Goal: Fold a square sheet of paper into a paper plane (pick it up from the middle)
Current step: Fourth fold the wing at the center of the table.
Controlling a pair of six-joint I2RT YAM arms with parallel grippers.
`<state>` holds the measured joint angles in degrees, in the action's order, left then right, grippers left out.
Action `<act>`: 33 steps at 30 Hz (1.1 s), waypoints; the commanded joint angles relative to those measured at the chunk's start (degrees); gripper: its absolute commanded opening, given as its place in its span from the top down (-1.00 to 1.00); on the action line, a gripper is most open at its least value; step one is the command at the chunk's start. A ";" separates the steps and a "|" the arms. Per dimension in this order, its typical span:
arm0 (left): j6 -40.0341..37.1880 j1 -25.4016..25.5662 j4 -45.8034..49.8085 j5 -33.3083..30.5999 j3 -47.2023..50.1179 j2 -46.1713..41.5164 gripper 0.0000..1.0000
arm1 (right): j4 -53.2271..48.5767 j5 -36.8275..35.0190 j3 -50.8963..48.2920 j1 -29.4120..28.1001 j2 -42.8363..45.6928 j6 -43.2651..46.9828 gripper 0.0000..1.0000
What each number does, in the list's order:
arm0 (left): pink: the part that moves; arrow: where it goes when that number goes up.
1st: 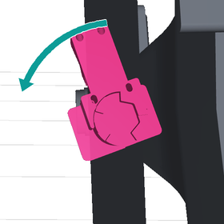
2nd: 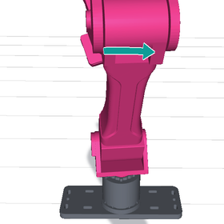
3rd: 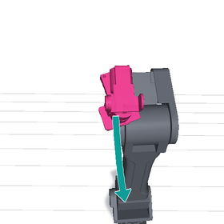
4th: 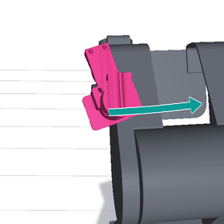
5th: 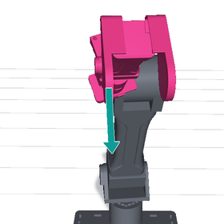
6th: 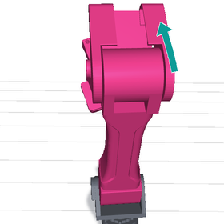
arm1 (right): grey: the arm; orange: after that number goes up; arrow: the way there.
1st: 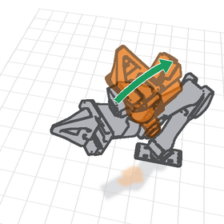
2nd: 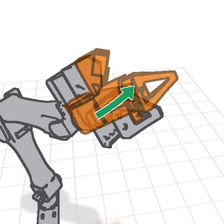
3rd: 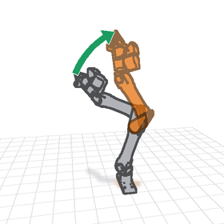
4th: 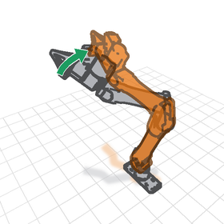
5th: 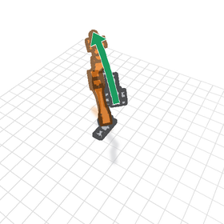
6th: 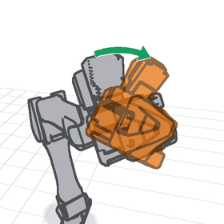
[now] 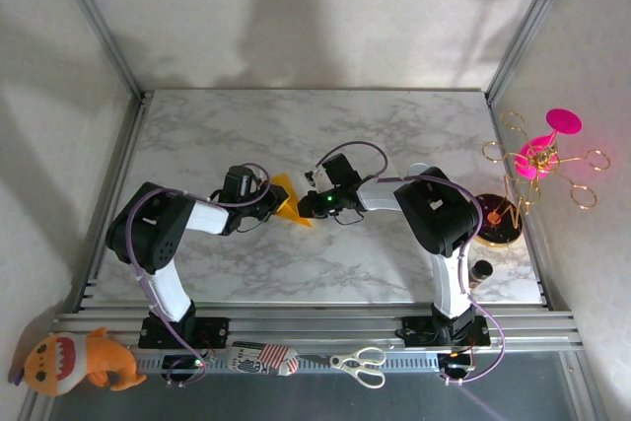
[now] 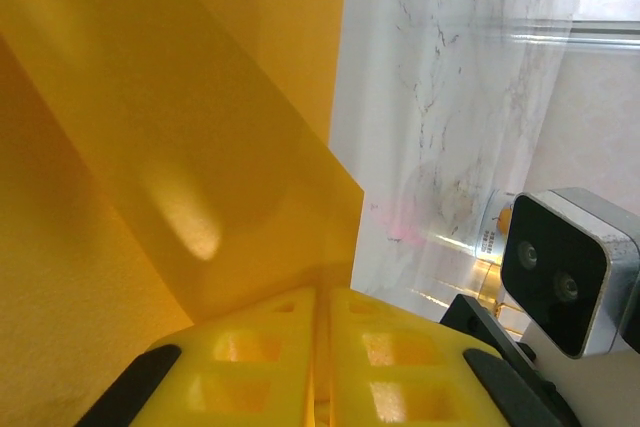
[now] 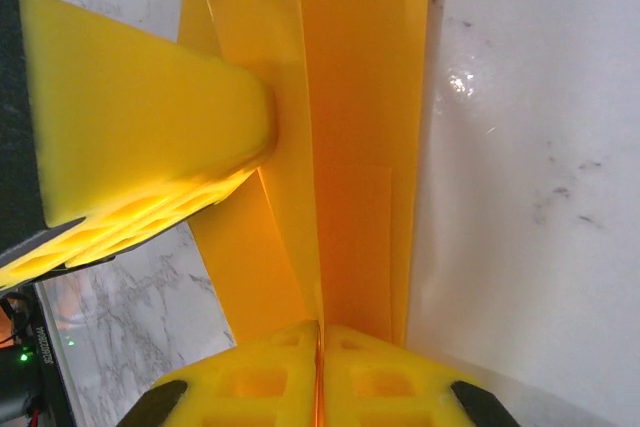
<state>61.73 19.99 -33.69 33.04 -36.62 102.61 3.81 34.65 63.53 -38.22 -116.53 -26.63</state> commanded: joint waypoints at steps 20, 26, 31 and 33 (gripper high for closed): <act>1.02 -0.78 -4.69 1.83 1.03 1.03 0.70 | -7.59 -8.36 -1.91 -0.19 -6.60 1.06 0.80; 0.49 -0.74 -4.19 1.50 0.50 2.20 0.71 | -7.44 -8.01 -2.03 -0.19 -6.50 1.06 0.76; 0.47 -0.73 -4.74 1.84 0.06 2.86 0.70 | -7.32 -7.89 -2.18 -0.19 -6.25 1.14 0.74; 0.27 -0.71 -4.72 2.01 -0.11 2.87 0.69 | -7.33 -7.88 -2.27 -0.19 -6.31 1.19 0.74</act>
<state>62.17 19.03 -37.47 33.89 -35.44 104.53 3.20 34.79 63.92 -38.22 -116.73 -26.61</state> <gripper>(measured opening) 0.153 0.129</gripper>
